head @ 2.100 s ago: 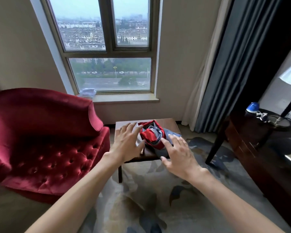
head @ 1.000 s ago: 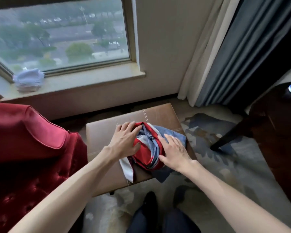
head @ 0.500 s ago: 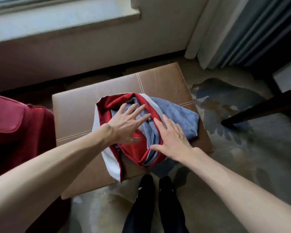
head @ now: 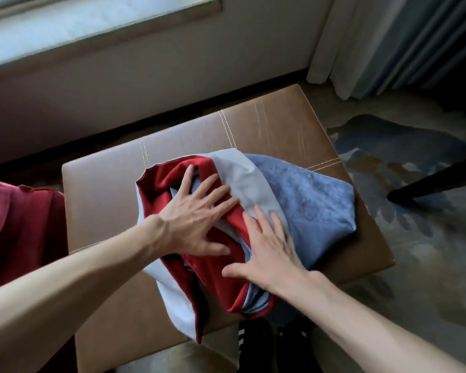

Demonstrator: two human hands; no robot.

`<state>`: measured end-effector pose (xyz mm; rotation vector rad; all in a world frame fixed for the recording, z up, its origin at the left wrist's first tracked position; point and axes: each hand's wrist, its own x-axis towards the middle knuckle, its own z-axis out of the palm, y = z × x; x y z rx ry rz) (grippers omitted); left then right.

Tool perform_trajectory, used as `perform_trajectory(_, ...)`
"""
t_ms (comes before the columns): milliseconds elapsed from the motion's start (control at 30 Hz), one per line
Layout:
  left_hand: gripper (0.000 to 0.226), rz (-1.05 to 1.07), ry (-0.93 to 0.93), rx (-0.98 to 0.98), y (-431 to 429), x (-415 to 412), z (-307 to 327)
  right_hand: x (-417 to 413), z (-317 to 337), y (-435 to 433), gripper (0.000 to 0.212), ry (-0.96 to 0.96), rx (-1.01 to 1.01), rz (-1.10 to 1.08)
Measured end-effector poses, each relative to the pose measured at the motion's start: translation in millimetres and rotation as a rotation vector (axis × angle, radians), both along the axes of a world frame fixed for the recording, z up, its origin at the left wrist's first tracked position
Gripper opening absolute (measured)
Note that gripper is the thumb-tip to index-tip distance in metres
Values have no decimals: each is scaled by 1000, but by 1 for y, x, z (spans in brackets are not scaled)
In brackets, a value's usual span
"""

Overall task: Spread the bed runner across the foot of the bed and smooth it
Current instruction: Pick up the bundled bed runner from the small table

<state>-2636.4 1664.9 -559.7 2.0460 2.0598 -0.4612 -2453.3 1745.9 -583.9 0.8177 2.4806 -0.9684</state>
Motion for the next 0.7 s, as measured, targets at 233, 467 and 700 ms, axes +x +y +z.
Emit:
perform_trajectory(233, 141, 49, -74, -106, -49, 5, -21, 2, -5, -27, 142, -69, 216, 205)
perform_trajectory(467, 140, 107, -45, -41, -43, 16, -38, -7, -17, -39, 138, -116, 315, 184)
perform_trajectory(700, 84, 217, -96, 52, -34, 23, -39, -15, -23, -42, 106, -136, 365, 148)
